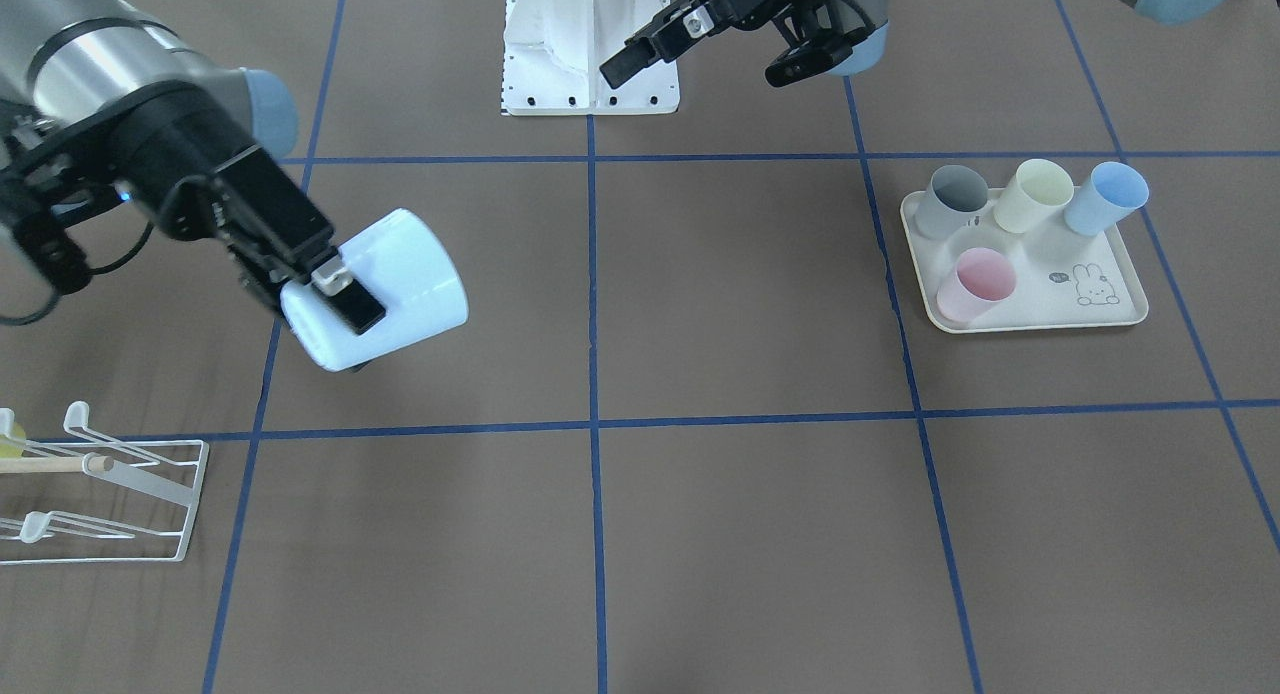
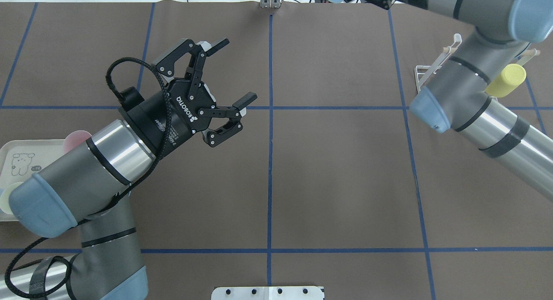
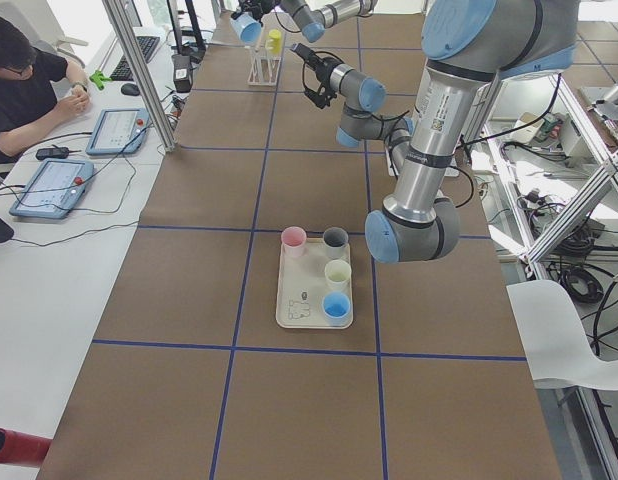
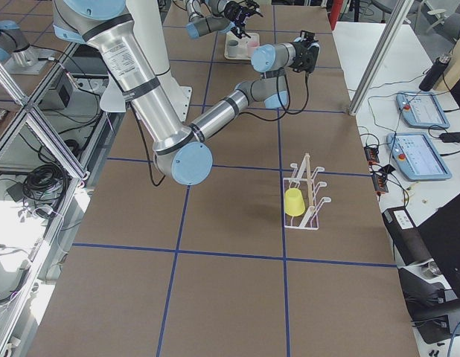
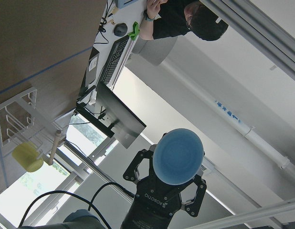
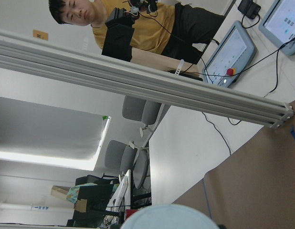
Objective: Transfer IKEA cup to right arm and place on rack
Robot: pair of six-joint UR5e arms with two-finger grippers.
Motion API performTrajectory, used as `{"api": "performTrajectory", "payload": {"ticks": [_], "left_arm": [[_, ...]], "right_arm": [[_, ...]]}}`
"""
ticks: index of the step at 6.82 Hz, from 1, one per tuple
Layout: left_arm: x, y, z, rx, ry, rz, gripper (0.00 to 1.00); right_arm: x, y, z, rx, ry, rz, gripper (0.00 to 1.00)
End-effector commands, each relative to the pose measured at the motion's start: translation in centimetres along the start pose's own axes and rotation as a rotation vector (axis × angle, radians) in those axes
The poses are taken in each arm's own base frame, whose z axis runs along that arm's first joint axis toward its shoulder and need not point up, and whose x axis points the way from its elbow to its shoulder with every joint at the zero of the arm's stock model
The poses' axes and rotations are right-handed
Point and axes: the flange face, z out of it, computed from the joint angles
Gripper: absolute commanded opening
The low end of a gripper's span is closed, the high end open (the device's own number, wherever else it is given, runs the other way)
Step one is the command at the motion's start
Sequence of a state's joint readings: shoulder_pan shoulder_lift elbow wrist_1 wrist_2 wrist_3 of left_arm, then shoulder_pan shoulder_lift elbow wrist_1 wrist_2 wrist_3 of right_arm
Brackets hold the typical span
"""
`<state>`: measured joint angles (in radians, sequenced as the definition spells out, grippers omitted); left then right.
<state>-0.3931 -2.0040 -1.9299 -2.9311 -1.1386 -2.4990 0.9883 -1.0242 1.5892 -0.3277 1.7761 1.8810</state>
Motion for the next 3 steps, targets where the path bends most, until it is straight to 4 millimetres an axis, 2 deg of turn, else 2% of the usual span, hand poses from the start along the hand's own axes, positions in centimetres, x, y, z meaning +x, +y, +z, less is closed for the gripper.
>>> {"api": "performTrajectory", "payload": {"ticks": [1, 2, 3], "left_arm": [[0.1, -2.2, -3.3, 0.029, -0.076, 0.205, 1.0], [0.7, -3.4, -5.9, 0.045, -0.103, 0.366, 1.0], [0.6, -4.7, -8.0, 0.056, -0.153, 0.452, 1.0]], "right_arm": [[5.3, -9.7, -2.9, 0.07, 0.157, -0.241, 0.0], [8.4, -12.8, -3.1, 0.085, 0.235, -0.357, 0.0], [10.7, -16.1, -3.9, 0.109, 0.308, -0.48, 0.0]]}}
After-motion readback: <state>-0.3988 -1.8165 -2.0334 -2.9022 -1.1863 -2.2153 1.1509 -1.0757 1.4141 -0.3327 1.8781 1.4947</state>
